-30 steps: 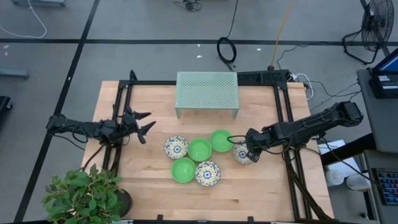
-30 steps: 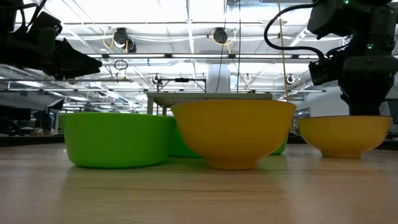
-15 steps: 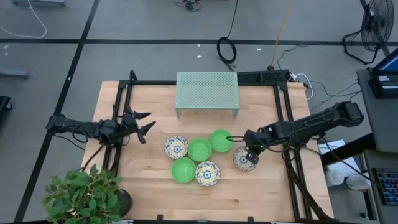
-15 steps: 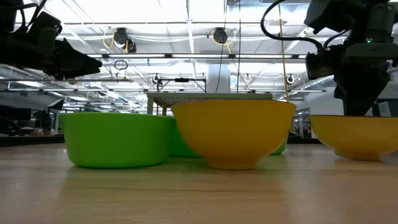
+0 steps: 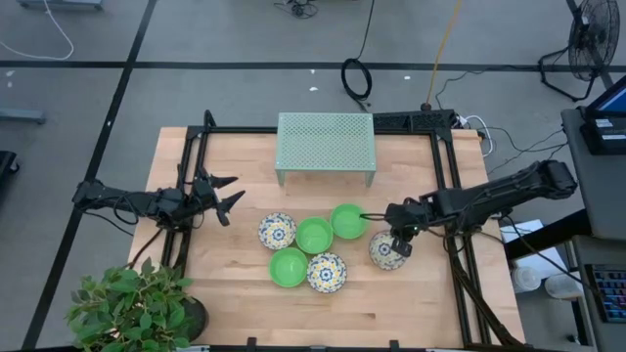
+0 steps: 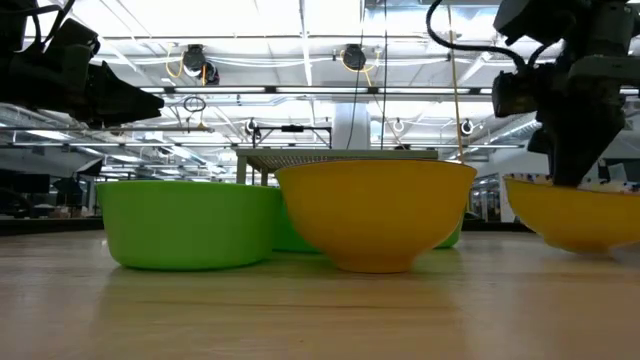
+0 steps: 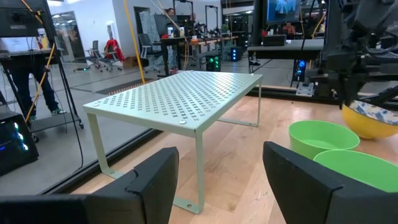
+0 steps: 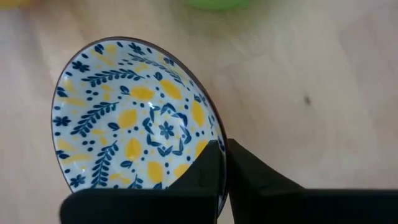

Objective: Pick & Place Mini bowls
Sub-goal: Put the top right white patterned bowl on the shelf

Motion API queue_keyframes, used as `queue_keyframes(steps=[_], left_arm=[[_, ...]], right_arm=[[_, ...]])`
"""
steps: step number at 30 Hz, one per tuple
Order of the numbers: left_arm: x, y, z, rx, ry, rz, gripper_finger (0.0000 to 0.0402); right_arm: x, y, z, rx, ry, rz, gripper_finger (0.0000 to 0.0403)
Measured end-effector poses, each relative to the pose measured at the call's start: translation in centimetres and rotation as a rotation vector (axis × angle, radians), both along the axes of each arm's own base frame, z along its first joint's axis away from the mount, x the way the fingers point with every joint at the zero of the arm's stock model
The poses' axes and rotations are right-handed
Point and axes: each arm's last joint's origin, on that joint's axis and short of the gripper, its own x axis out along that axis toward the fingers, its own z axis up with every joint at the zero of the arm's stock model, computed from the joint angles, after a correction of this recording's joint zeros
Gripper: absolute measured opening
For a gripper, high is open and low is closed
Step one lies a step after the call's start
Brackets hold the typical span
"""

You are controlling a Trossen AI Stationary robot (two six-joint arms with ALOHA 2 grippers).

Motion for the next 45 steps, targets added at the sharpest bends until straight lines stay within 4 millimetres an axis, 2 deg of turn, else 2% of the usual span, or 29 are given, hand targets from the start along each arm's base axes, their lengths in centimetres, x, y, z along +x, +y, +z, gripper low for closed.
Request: queue_keyframes(steps=[7, 13, 21, 27, 31, 35, 41, 45], left_arm=[[0.0, 0.0, 0.0, 0.0, -0.001, 0.0, 0.0237], [0.0, 0.0, 0.0, 0.0, -0.002, 0.0, 0.0237], [0.0, 0.0, 0.0, -0.001, -0.003, 0.0, 0.0237], [0.0, 0.0, 0.0, -0.001, -0.004, 0.0, 0.0237], [0.0, 0.0, 0.0, -0.001, -0.004, 0.0, 0.0237], [0.0, 0.0, 0.3, 0.006, -0.024, 0.001, 0.0237], [-0.1, -0.1, 1.7, -0.158, -0.249, -0.058, 0.0237], [0.0, -0.1, 1.9, -0.181, -0.278, -0.082, 0.0237]], right_arm=[[0.3, 0.4, 2.6, 0.05, -0.271, 0.125, 0.0002], [1.3, 1.4, 4.6, 0.088, -0.543, 0.36, 0.0002], [3.5, 2.4, 4.9, -0.182, -0.788, 0.683, 0.0002], [5.2, 2.8, 4.7, -0.344, -0.914, 0.809, 0.0002], [6.1, 2.7, 4.3, -0.509, -0.913, 0.787, 0.0002], [7.2, 2.3, 4.2, -0.76, -0.895, 0.683, 0.0002], [9.2, 1.8, 4.7, -1.194, -0.881, 0.474, 0.0002], [10.3, 1.7, 4.8, -1.422, -0.879, 0.334, 0.0002]])
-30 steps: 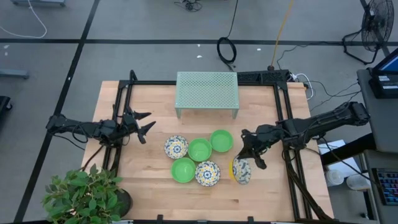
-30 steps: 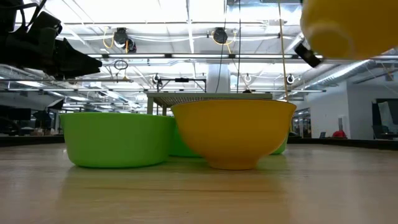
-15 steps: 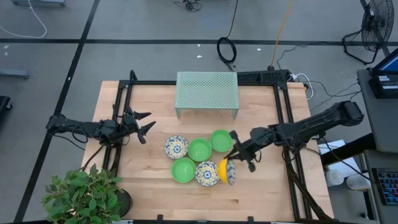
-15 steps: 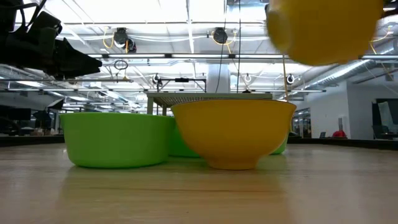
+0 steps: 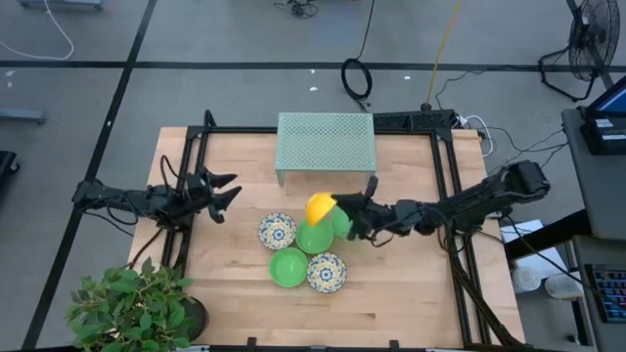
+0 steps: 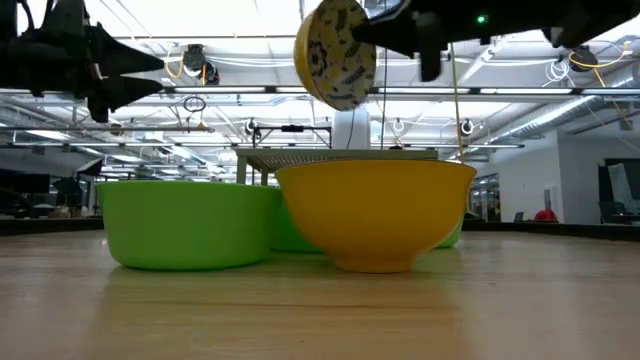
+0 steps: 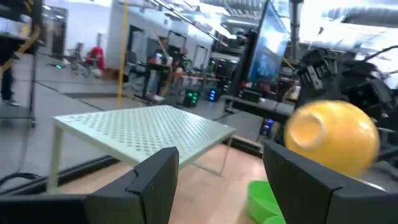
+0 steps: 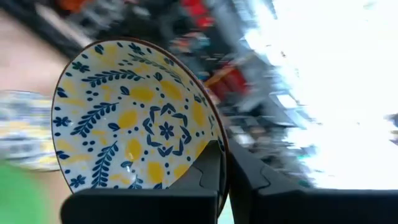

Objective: Pick & Place Mini bowls
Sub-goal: Put the top right white patterned bowl on the shelf

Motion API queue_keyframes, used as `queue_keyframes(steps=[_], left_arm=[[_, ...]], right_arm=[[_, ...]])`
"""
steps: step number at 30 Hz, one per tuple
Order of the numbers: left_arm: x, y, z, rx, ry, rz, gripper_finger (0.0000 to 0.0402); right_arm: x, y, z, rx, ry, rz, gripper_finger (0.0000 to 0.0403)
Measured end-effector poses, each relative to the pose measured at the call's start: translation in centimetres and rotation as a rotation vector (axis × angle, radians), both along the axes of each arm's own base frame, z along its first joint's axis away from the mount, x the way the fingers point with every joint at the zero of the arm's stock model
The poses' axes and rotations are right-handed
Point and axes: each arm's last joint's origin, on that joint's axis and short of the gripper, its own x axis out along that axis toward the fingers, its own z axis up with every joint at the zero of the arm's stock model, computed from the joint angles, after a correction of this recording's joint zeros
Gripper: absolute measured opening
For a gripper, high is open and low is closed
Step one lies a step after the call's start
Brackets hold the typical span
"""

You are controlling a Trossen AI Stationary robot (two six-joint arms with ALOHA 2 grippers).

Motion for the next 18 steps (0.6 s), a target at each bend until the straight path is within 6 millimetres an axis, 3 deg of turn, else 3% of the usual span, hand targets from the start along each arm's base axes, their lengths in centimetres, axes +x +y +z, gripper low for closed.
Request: queue_keyframes(steps=[6, 11, 18], left_arm=[[0.5, -0.4, 0.6, 0.063, -0.037, -0.123, 0.0237], [1.9, -0.6, 0.4, 0.128, 0.01, -0.089, 0.0237], [5.6, -2.0, 1.6, 0.448, 0.087, -0.13, 0.0237]], right_arm=[[1.1, -0.5, 0.1, -0.144, -0.123, -0.144, 0.0002], [2.1, -1.0, 0.4, -0.15, -0.145, -0.169, 0.0002], [2.8, -2.2, 1.6, -0.078, -0.219, -0.193, 0.0002]])
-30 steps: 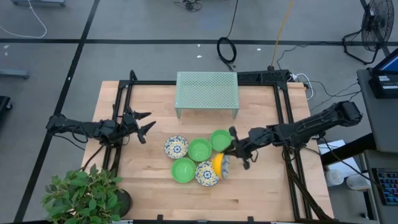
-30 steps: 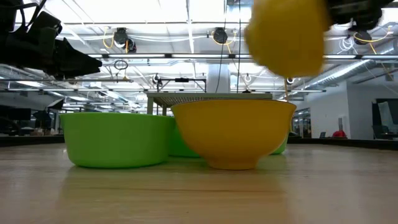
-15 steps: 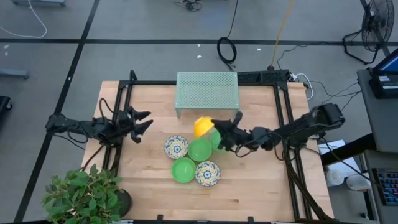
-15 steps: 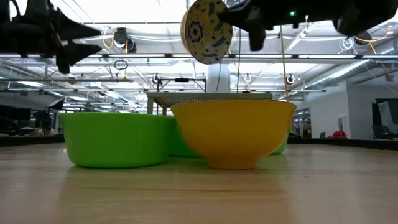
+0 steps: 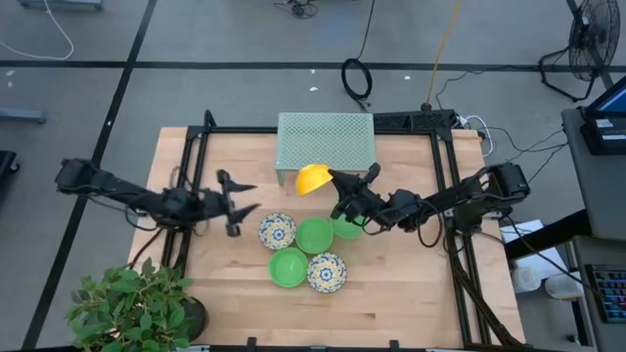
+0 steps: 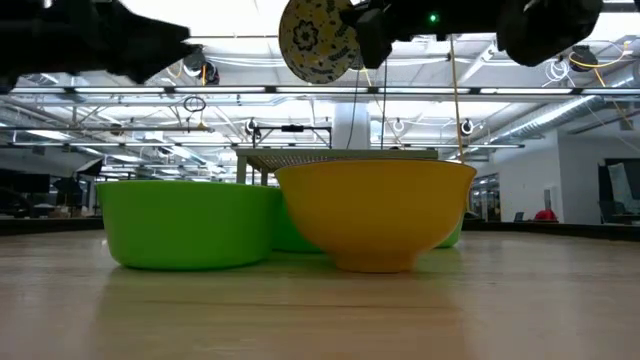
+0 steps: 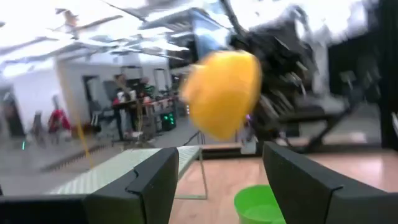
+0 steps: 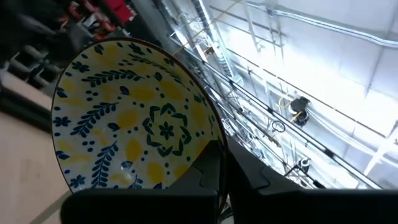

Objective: Pick & Place Mini bowls
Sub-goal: Put the top right white patterned bowl on the shelf

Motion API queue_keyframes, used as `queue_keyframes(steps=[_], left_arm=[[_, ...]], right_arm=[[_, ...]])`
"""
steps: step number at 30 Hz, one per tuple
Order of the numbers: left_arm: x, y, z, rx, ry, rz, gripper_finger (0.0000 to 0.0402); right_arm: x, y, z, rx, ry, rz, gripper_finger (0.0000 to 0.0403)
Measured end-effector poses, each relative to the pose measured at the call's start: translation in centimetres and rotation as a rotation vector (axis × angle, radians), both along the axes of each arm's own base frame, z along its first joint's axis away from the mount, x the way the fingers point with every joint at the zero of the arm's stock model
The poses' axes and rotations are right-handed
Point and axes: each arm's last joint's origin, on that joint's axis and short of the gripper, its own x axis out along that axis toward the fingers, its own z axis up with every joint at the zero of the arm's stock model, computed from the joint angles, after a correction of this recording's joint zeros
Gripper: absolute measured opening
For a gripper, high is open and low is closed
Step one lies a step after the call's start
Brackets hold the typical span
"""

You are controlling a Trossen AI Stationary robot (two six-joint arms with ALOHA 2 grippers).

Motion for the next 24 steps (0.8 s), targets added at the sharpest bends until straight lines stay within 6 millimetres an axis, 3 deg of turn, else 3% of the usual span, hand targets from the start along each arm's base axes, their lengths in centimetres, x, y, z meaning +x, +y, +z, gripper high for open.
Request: queue_keyframes(steps=[5, 9, 12, 17, 24], left_arm=[[5.9, -1.7, 2.4, 0.248, 0.128, 0.091, 0.0237], [10.7, -2.6, 3.9, 0.385, 0.232, 0.322, 0.0237], [13.1, -2.9, 4.4, 0.425, 0.307, 0.491, 0.0237], [15.2, -3.0, 4.7, 0.437, 0.398, 0.685, 0.0237], [15.2, -3.1, 4.9, 0.417, 0.407, 0.733, 0.0237]], right_arm=[[0.1, -0.7, 0.3, 0.005, -0.047, 0.039, 0.0002], [0.1, -0.9, 0.3, 0.002, -0.047, 0.043, 0.0002], [0.0, -1.0, 0.4, 0.005, -0.052, 0.019, 0.0002], [0.1, -0.9, 0.4, 0.003, -0.052, 0.03, 0.0003], [0.1, -0.9, 0.3, 0.019, -0.059, 0.048, 0.0003]])
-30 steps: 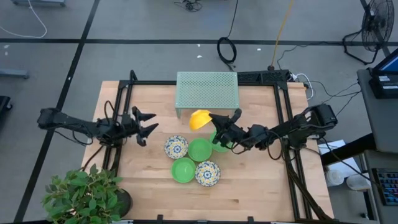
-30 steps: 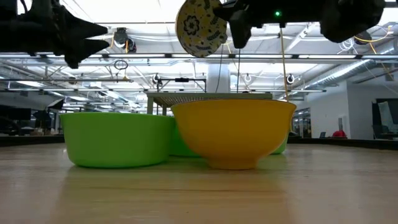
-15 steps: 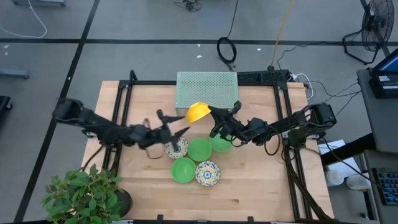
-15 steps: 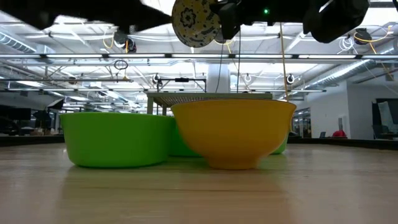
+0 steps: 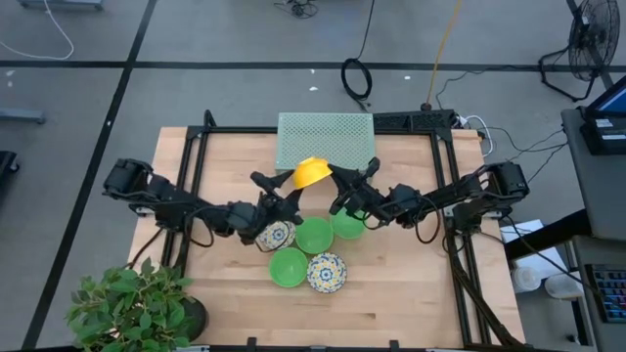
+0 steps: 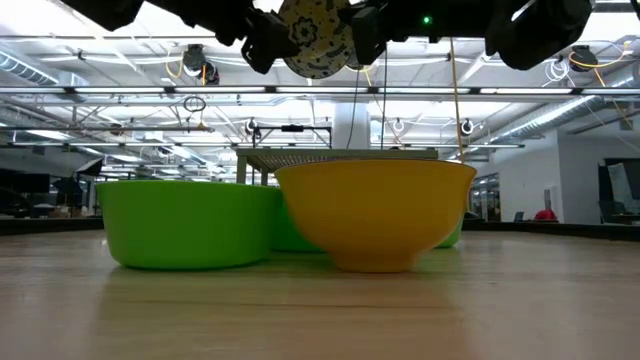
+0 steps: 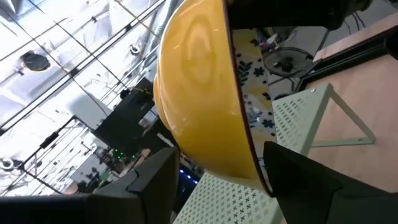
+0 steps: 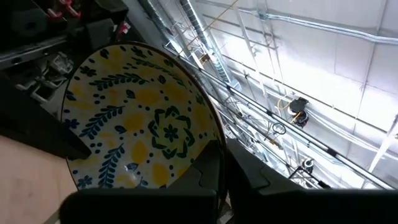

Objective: Pick & Place Mini bowls
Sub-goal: Put the top right white patterned bowl on the shelf

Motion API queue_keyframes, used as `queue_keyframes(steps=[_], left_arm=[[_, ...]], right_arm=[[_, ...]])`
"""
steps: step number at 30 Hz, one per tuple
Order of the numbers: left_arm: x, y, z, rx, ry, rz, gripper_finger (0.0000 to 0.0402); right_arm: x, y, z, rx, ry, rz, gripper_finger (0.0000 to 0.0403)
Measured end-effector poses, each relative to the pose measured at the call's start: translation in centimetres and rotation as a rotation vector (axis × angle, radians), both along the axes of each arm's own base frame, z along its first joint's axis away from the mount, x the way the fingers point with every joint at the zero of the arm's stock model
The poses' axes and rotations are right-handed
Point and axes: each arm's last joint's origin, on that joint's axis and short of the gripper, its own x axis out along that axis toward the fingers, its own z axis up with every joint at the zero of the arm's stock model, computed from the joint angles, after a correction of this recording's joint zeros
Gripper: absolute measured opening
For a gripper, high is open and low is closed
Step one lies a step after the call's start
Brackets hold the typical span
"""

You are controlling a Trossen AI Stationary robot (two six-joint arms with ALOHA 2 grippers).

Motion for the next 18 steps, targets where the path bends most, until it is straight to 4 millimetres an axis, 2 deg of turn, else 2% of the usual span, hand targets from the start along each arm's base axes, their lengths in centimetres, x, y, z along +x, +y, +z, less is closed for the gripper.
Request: queue_keyframes(steps=[3, 5, 13, 18], left_arm=[[-0.2, -0.4, 0.2, 0.009, 0.007, -0.003, 0.0225], [-0.2, -0.5, 0.2, 0.004, 0.0, 0.004, 0.0199], [-0.6, 0.0, 0.9, -0.147, -0.223, 0.094, 0.0034], [-0.7, 0.3, 1.0, -0.177, -0.265, 0.145, 0.0018]], right_arm=[[0.0, 0.0, 0.0, 0.012, -0.008, 0.009, 0.0003], [0.0, 0.0, 0.0, 0.014, -0.003, 0.007, 0.0003], [0.3, 0.0, -0.6, 0.113, 0.009, 0.04, 0.0008], [0.6, 0.1, -1.5, 0.205, 0.051, 0.069, 0.0031]])
